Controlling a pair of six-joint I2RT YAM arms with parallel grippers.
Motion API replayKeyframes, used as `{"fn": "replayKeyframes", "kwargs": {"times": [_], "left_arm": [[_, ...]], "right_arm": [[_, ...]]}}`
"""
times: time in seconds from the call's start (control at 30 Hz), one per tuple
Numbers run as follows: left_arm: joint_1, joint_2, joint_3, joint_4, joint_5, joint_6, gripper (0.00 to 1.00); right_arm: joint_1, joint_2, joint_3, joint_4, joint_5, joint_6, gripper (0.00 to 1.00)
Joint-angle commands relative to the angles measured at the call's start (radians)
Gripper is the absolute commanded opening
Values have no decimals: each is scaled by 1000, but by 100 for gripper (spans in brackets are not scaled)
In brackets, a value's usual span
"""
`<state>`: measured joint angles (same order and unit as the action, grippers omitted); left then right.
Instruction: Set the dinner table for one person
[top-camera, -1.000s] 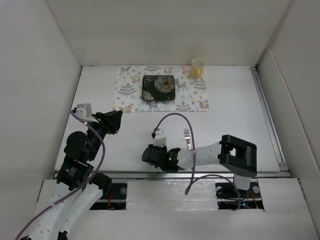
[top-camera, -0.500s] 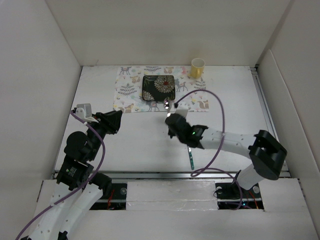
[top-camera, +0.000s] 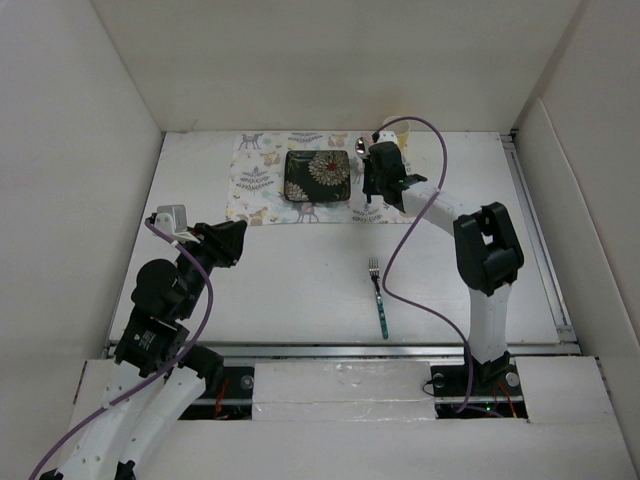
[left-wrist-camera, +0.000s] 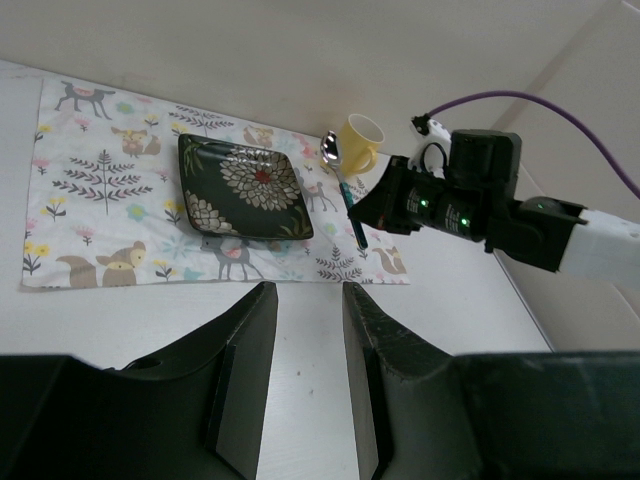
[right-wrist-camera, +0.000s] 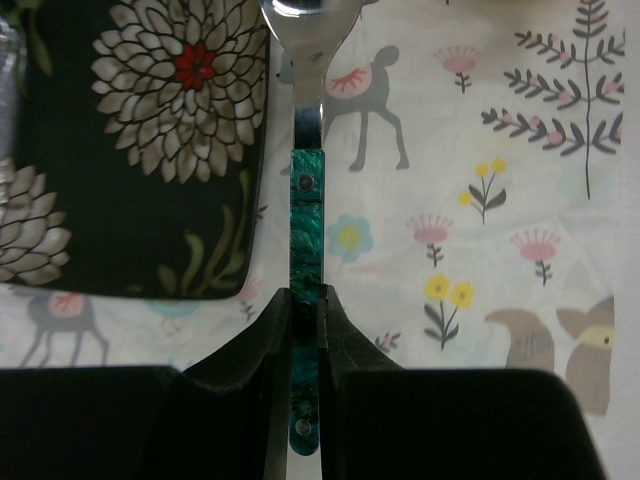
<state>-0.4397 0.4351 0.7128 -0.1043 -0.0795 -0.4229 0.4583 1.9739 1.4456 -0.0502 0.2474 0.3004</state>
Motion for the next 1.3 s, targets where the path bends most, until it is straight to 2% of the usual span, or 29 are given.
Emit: {"fn": "replayKeyframes", "kwargs": {"times": [0.0,0.1,0.33,0.53,0.6,0.73,0.77,0.83,0.87,0.97,1.03,1.1,1.13,1.17,1.2,1.23,1.27], "left_arm": [[-5,10,16,28,6,16,30],[-5,11,16,25,7,16,30],[-5,19,16,28,7,15,30],[-5,21,14,29,12,15,30],[-5,24,16,29,14,15,30],[-5,21,14,31,17,13,30],[-5,24,14,31,14,15,30],[-5,25,14,31,15,13,30],[-5,24,14,32,21,13,30],[-5,25,16,35,20,13,30],[-5,24,14,32,23,13,30],[-5,14,13,34,26,12,30],[-5,10,14,34,23,12,30],[-5,10,14,32,18,12,30],[-5,5,14,31,20,12,30],[-5,5,14,31,20,12,30],[-5,2,14,35,32,10,30]], "right_arm": [[-47,72,183,-79,-71,-75,0],[-79,160,277,-108,-100,-63,0],[-89,256,373,-172,-97,-49,0],[-98,299,378,-180,-105,-26,0],[-98,307,378,-186,-96,-11,3],[-98,293,369,-191,-77,6,22],[-98,283,358,-177,-76,6,38],[-98,243,331,-171,-66,11,47],[-87,220,317,-168,-62,16,55],[-66,88,222,-122,-51,9,62],[-40,2,112,-111,-31,9,63],[-11,-153,-8,-62,-14,23,62],[28,-211,-153,-41,1,29,60],[51,-328,-231,-8,7,57,51],[136,-448,-455,7,36,96,21],[137,-449,-458,7,36,97,21],[170,-565,-529,6,55,156,9]]}}
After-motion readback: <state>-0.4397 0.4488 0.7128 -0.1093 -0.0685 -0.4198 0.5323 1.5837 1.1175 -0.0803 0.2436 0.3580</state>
